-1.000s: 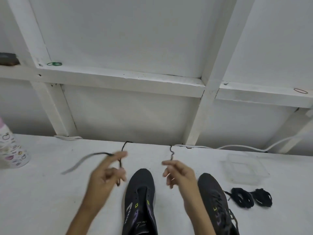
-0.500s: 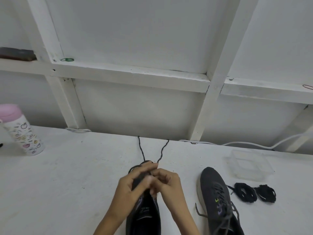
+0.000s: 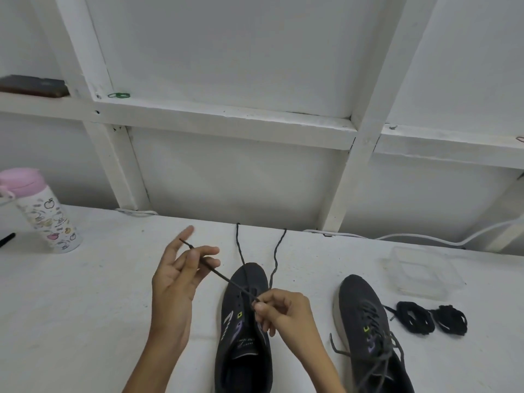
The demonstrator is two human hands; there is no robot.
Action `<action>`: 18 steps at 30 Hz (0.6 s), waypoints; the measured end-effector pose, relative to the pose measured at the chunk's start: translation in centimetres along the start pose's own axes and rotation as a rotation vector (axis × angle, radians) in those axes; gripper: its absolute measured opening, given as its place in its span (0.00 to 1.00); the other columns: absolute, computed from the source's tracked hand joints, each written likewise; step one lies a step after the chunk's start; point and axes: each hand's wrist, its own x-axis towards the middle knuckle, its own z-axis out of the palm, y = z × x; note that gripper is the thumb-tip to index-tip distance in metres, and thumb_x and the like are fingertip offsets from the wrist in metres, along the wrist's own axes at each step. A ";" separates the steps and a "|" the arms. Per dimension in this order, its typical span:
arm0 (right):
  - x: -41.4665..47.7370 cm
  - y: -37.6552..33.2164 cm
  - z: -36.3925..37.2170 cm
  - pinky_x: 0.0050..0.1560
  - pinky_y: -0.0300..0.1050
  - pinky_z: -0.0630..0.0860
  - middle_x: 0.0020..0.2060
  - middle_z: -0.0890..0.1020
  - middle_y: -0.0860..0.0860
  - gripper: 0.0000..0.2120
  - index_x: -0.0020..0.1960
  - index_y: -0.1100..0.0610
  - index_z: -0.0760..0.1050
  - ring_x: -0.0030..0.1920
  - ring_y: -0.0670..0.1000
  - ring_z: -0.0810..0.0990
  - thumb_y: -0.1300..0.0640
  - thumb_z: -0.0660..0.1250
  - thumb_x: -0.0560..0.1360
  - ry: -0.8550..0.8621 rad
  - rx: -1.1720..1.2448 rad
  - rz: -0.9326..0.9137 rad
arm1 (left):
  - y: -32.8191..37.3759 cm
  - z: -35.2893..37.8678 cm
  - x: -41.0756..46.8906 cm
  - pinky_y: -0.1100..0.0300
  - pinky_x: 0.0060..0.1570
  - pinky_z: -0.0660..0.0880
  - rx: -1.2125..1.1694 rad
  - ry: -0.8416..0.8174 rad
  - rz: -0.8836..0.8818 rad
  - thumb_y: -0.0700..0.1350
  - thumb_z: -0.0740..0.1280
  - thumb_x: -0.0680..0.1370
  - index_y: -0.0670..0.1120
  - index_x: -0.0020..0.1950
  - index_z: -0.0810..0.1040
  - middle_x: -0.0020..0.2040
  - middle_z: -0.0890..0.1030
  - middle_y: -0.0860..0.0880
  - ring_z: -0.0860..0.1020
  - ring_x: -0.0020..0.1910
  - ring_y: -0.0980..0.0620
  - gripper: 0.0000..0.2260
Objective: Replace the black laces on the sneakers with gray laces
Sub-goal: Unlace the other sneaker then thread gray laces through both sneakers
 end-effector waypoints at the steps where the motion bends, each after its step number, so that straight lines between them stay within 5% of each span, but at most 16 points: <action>1: 0.0 0.0 -0.3 0.33 0.40 0.75 0.33 0.84 0.53 0.08 0.47 0.61 0.83 0.32 0.50 0.79 0.68 0.65 0.77 -0.016 0.015 -0.005 | 0.2 -0.1 0.3 0.57 0.50 0.80 0.004 -0.007 0.010 0.42 0.60 0.79 0.45 0.60 0.76 0.42 0.83 0.47 0.79 0.38 0.52 0.12; 5: 0.1 0.3 -2.4 0.45 0.44 0.81 0.48 0.87 0.51 0.16 0.58 0.57 0.81 0.49 0.49 0.85 0.71 0.60 0.79 -0.036 0.077 -0.003 | 1.4 -1.9 2.1 0.65 0.37 0.74 0.010 0.114 0.135 0.44 0.59 0.81 0.45 0.52 0.79 0.40 0.78 0.53 0.71 0.32 0.57 0.09; 10: 0.7 0.6 -3.6 0.36 0.41 0.77 0.37 0.86 0.52 0.14 0.43 0.51 0.85 0.36 0.51 0.84 0.68 0.68 0.75 0.121 -0.009 -0.059 | 0.4 -4.5 3.0 0.62 0.30 0.60 0.379 0.127 0.259 0.43 0.63 0.81 0.50 0.53 0.81 0.40 0.73 0.55 0.63 0.31 0.59 0.08; 14: 1.8 1.2 -2.9 0.36 0.33 0.73 0.39 0.84 0.41 0.10 0.39 0.47 0.85 0.35 0.43 0.78 0.62 0.73 0.72 0.233 -0.159 -0.082 | -4.4 -4.9 2.1 0.72 0.33 0.66 0.617 -0.064 0.029 0.39 0.72 0.74 0.55 0.45 0.85 0.43 0.85 0.57 0.65 0.29 0.60 0.10; 18: 2.5 2.4 -1.5 0.35 0.34 0.74 0.38 0.85 0.41 0.10 0.39 0.48 0.85 0.30 0.42 0.77 0.62 0.72 0.73 0.198 -0.174 -0.014 | -8.4 -5.2 0.6 0.61 0.37 0.74 0.797 -0.152 -0.154 0.44 0.75 0.72 0.60 0.40 0.85 0.36 0.84 0.57 0.70 0.27 0.56 0.10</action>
